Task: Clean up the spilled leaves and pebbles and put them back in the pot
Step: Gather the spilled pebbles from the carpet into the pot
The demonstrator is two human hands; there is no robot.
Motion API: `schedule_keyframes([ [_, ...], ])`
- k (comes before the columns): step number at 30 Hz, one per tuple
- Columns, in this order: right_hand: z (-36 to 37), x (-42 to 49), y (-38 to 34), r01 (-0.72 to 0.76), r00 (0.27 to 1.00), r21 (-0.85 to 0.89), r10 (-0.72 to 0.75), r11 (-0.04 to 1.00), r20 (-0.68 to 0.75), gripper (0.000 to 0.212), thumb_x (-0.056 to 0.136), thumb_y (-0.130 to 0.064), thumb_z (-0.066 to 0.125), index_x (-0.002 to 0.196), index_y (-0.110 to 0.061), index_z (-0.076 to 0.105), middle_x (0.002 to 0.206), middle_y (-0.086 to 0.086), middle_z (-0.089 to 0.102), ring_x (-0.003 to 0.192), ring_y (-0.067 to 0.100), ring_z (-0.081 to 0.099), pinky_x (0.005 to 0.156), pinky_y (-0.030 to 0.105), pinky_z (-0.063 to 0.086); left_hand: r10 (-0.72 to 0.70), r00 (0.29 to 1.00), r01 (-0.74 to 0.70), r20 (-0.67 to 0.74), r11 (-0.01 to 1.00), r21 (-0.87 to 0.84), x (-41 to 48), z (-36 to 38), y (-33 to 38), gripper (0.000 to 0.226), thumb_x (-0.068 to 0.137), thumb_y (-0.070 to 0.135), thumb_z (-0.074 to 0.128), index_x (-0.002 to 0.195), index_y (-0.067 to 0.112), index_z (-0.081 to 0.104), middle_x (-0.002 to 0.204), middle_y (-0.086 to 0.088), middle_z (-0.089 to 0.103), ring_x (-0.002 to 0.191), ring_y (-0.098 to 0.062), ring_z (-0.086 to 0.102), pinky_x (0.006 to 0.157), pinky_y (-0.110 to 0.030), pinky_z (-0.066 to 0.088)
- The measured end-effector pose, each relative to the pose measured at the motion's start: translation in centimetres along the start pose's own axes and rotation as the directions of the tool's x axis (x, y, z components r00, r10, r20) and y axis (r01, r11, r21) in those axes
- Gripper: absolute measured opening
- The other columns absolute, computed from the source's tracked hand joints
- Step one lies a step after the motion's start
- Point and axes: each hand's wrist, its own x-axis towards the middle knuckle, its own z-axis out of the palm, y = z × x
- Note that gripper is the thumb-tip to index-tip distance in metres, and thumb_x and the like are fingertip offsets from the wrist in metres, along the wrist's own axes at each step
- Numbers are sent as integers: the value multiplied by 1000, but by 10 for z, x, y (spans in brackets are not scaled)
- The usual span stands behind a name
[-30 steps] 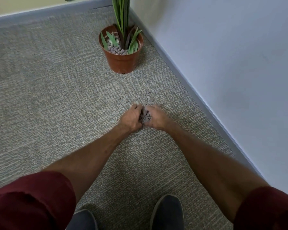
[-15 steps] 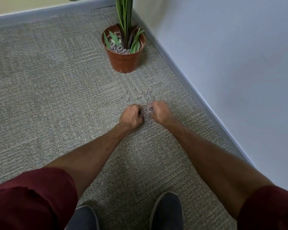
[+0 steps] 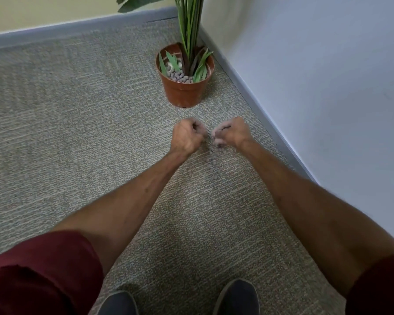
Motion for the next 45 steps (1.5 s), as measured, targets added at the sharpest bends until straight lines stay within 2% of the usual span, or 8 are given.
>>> schedule_keyframes([
  [10, 0, 71, -123, -72, 995, 288, 88, 955, -43, 25, 90, -1, 81, 113, 5, 75, 100, 20, 78, 64, 15, 73, 51, 18, 56, -41, 975, 12, -220, 991, -131, 99, -74, 38, 16, 99, 3, 65, 107, 4, 79, 106, -8, 79, 97, -23, 78, 87, -37, 65],
  [16, 44, 111, -177, -264, 964, 695, 210, 669, 163, 15, 102, 11, 59, 88, 7, 65, 77, 15, 60, 58, 15, 60, 58, 20, 54, -230, 924, 160, -306, 958, -237, 171, -102, 33, 14, 95, 7, 67, 100, 7, 81, 101, -8, 80, 90, -19, 78, 76, -33, 65],
  [20, 54, 117, -201, -294, 954, 792, 210, 535, 212, 26, 106, 8, 42, 86, 5, 57, 81, 19, 60, 74, 28, 63, 92, 33, 60, -400, 897, 303, -189, 867, -397, 199, -110, 30, 29, 101, 17, 61, 124, 3, 71, 117, -14, 77, 108, -25, 77, 91, -43, 66],
  [24, 53, 123, -204, -261, 960, 890, 194, 374, 200, 38, 98, 23, 24, 115, 8, 54, 105, 29, 58, 125, 48, 60, 113, 54, 51, -410, 912, 330, 0, 734, -594, 196, -107, 37, 36, 99, 10, 57, 133, 0, 64, 99, -11, 70, 90, -28, 71, 83, -41, 63],
  [31, 36, 118, -200, -273, 956, 916, 190, 294, 224, 59, 91, 27, 14, 126, 8, 59, 110, 30, 56, 101, 46, 58, 111, 57, 48, -329, 942, 288, 68, 686, -668, 179, -105, 47, 23, 99, 14, 53, 83, 14, 70, 75, -2, 72, 57, -14, 66, 57, -20, 50],
  [36, 6, 101, -195, -273, 961, 919, 121, 286, 248, 67, 90, 33, 22, 151, 14, 42, 159, 37, 32, 151, 49, 38, 127, 49, 36, -273, 961, 193, -43, 773, -604, 157, -114, 36, 18, 104, 18, 53, 104, 13, 70, 97, -1, 74, 84, -13, 67, 75, -29, 56],
  [40, -35, 88, -153, -206, 978, 913, 52, 352, 200, 52, 96, 26, 37, 147, 18, 47, 137, 39, 57, 131, 47, 64, 109, 42, 57, -243, 961, 120, -133, 800, -588, 130, -114, 15, 12, 104, 11, 56, 102, 12, 68, 105, -9, 76, 88, -23, 74, 79, -44, 65],
  [45, -44, 73, -66, -336, 925, 686, 364, 646, 110, 29, 106, 6, 51, 133, 10, 62, 115, 25, 73, 87, 24, 81, 64, 23, 66, -272, 962, 222, -34, 846, -484, 93, -83, -14, 17, 107, 12, 59, 112, 2, 72, 104, -14, 77, 78, -26, 71, 75, -47, 64],
])
